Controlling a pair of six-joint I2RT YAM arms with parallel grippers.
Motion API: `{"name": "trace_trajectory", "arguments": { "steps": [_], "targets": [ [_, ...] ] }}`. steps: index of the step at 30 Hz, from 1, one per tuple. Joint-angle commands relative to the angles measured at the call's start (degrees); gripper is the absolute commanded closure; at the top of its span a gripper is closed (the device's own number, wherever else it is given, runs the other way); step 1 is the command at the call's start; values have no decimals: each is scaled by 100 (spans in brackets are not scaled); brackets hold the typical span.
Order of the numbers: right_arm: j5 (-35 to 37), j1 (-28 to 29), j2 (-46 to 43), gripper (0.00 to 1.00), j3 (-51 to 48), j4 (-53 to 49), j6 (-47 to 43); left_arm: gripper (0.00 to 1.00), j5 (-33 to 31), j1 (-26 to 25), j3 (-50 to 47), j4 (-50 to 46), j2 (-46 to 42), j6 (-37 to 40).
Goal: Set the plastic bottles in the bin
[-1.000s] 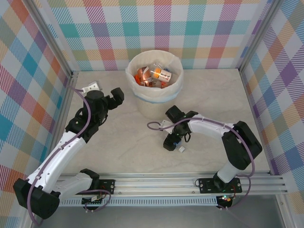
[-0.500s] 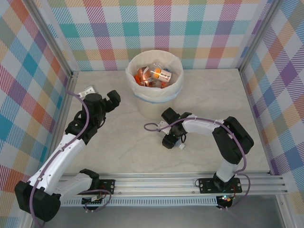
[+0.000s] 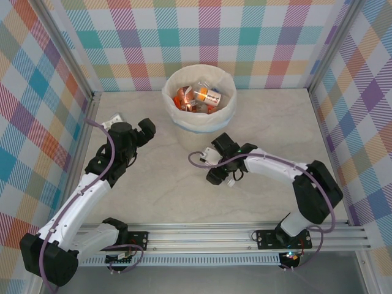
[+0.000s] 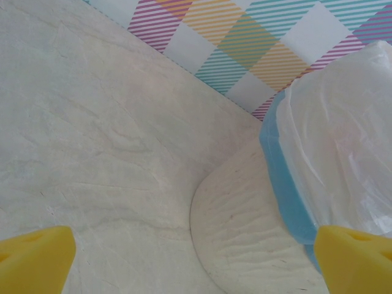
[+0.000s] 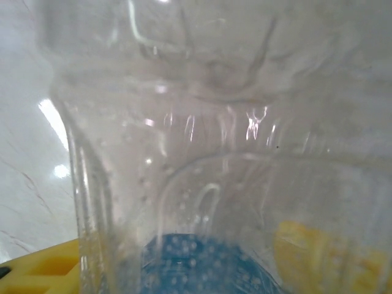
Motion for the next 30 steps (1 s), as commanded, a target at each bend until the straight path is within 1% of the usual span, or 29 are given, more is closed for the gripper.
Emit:
{"name": "trace_trajectory", "arguments": {
  "steps": [1, 5, 8, 12, 14, 16, 19, 23, 27, 30],
  "targets": [
    [-239, 37, -422, 58, -34, 444, 28, 0, 115, 133, -98, 275, -78, -182],
    [-252, 34, -817, 60, -52, 654, 26, 0, 103, 133, -95, 297, -79, -186],
    [-449, 36, -1107, 60, 97, 756, 158, 0, 97, 138, -116, 296, -80, -199],
    [-929, 36, -1585, 62, 158, 1517, 270, 0, 117, 142, -144, 330, -78, -254],
    [-995, 31, -1769, 64, 208, 1902, 180, 0, 134, 151, -146, 340, -87, -255],
    [-821, 24, -1859, 66, 340, 2217, 52, 0, 130, 158, -162, 323, -97, -255],
    [-572, 19, -1862, 67, 559, 2639, -171, 0, 135, 180, -179, 272, -144, -247],
    [-519, -31, -1771, 68, 930, 3212, -272, 0, 117, 217, -251, 208, -259, -260],
    [-287, -138, -1552, 67, 1386, 3735, -181, 0, 114, 246, -371, 147, -394, -343],
    [98, -219, -1209, 67, 1847, 3862, -315, 0, 118, 265, -452, 85, -484, -388]
  ]
}}
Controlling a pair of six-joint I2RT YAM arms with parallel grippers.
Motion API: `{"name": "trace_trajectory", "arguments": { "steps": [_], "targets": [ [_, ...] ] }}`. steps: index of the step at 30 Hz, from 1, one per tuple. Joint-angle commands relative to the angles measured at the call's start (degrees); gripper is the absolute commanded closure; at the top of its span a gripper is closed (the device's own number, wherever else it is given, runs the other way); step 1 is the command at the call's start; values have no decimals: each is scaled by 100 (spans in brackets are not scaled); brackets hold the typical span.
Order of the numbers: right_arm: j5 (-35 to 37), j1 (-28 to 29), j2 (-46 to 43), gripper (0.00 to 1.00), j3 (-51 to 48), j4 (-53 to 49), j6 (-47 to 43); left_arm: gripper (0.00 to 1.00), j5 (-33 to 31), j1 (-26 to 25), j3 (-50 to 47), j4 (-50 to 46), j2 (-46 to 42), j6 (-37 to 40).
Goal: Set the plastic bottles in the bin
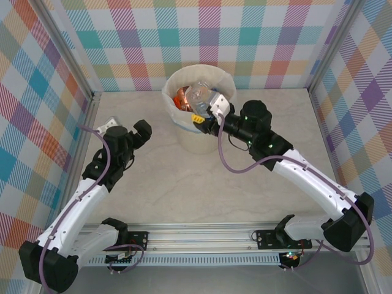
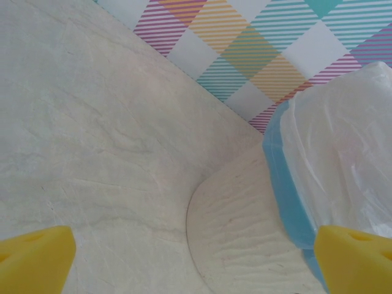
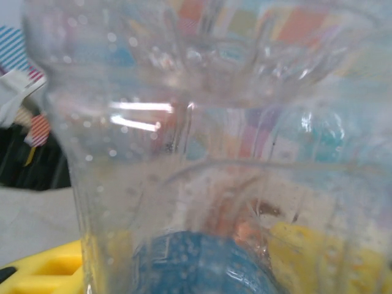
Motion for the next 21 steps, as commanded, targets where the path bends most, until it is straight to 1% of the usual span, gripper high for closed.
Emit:
{"name": "trace_trajectory", "arguments": {
  "steps": [1, 4, 6, 7, 12, 17, 18, 21],
  "targets": [
    [527, -136, 426, 66, 617, 465, -228, 0, 10, 89, -148, -57, -162, -134],
    [890, -371, 945, 65, 1203, 245, -254, 0, -12, 116, -224, -55, -251, -156],
    [948, -577, 1273, 65, 1570, 39, -235, 0, -29, 134, -268, -59, -312, -180],
    [1033, -666, 1462, 64, 1780, -125, -267, 0, -38, 147, -291, -248, -335, -176],
    [1725, -908, 2254, 59, 2612, -628, -1171, 0, -86, 221, -348, -358, -462, -181],
    [1772, -1123, 3030, 56, 3496, -1222, -1332, 0, -76, 288, -392, -368, -499, -183],
    [1744, -1133, 3192, 53, 3697, -1372, -1362, 0, -61, 299, -398, -361, -498, -197],
    [1676, -1131, 3540, 38, 4210, -1690, -1363, 0, -25, 310, -417, -345, -493, -211]
  ]
}}
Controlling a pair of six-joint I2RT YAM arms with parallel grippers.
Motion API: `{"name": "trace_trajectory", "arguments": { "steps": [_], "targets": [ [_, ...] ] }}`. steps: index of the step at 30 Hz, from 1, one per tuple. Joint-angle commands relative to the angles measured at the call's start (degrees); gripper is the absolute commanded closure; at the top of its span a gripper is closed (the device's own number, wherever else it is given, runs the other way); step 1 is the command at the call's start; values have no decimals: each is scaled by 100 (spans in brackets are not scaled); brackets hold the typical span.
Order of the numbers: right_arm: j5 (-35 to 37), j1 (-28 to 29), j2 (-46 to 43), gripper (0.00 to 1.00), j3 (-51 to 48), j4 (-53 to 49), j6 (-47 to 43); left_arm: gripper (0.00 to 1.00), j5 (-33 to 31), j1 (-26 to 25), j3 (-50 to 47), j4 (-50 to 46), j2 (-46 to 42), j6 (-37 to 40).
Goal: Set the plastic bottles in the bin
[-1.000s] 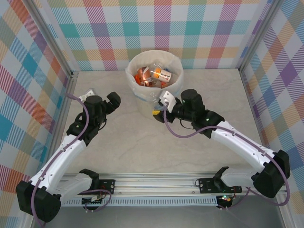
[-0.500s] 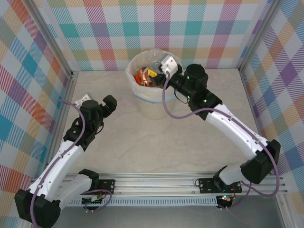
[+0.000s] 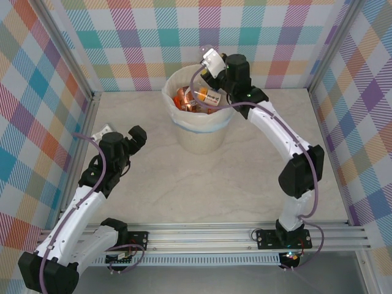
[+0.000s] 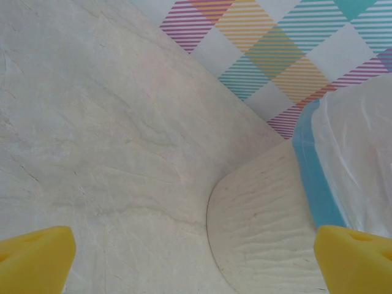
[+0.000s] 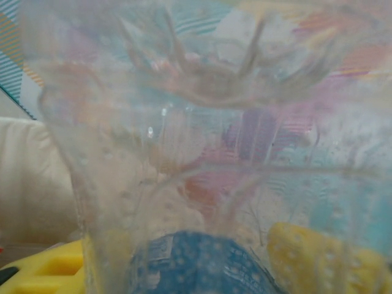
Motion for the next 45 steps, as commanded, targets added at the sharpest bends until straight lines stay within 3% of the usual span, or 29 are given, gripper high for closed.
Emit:
{"name": "trace_trajectory", "arguments": {
  "steps": [1, 8, 13, 26, 32, 40, 45],
  "targets": [
    [11, 28, 181, 34, 575, -401, -132, 0, -43, 88, -123, -39, -78, -83],
    [-275, 28, -44, 16, 553, -310, -94, 0, -28, 171, -193, -10, -46, -82],
    [-563, 28, -282, 9, 338, -210, 32, 0, 81, 217, -203, 112, 75, -99],
    [-625, 21, -705, 3, 52, -233, 865, 0, 71, 282, -270, 4, -52, -106],
    [-489, 14, -482, 9, 210, -844, 1636, 0, 124, 313, -354, 42, -118, -177],
    [-1331, 19, 157, 10, 797, -863, 2337, 0, 163, 323, -324, 63, -113, -172],
    [-1340, 18, 1196, 12, 2030, -1066, 2513, 0, 204, 331, -343, 70, -105, -192]
  ]
}}
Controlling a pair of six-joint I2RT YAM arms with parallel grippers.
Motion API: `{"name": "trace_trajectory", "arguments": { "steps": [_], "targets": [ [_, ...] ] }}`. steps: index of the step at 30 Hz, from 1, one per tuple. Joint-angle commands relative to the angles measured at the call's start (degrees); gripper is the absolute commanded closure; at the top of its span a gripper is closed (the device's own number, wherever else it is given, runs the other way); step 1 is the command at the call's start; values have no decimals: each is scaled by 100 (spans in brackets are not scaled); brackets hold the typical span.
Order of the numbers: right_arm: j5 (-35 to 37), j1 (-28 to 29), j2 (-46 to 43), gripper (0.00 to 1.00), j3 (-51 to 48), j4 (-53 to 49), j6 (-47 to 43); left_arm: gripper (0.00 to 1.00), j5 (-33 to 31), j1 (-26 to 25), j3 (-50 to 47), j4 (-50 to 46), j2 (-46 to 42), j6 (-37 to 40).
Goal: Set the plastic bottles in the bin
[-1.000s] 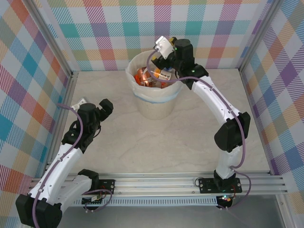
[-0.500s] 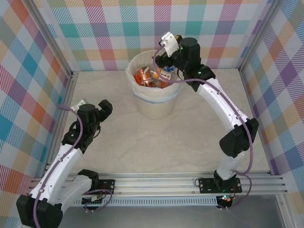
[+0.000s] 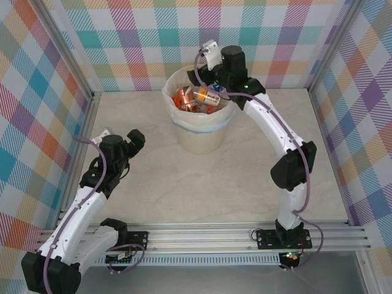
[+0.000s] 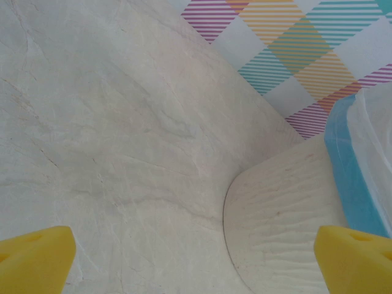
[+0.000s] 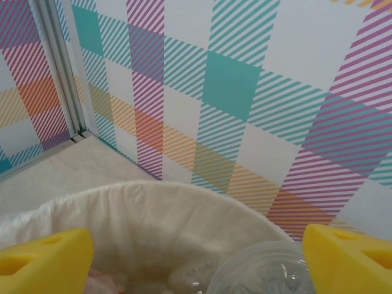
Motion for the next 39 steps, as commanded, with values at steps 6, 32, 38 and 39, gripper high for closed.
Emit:
{"name": "trace_trajectory", "arguments": {
  "steps": [6, 32, 38, 39],
  "targets": [
    [-1657, 13, 1090, 12, 1961, -546, 390, 0, -19, 104, -43, -54, -122, 14],
    [2977, -443, -5205, 0, -7245, 2306, 335, 0, -1528, 1298, -1044, 1237, 599, 2046],
    [3173, -1618, -5581, 0, -9226, 2908, 1303, 0, -1021, 1436, -1600, 2612, 1329, 2300],
    [3156, -1751, -5518, 0, -9468, 3059, 1381, 0, -858, 1437, -1667, 2915, 1501, 2376]
  ]
}}
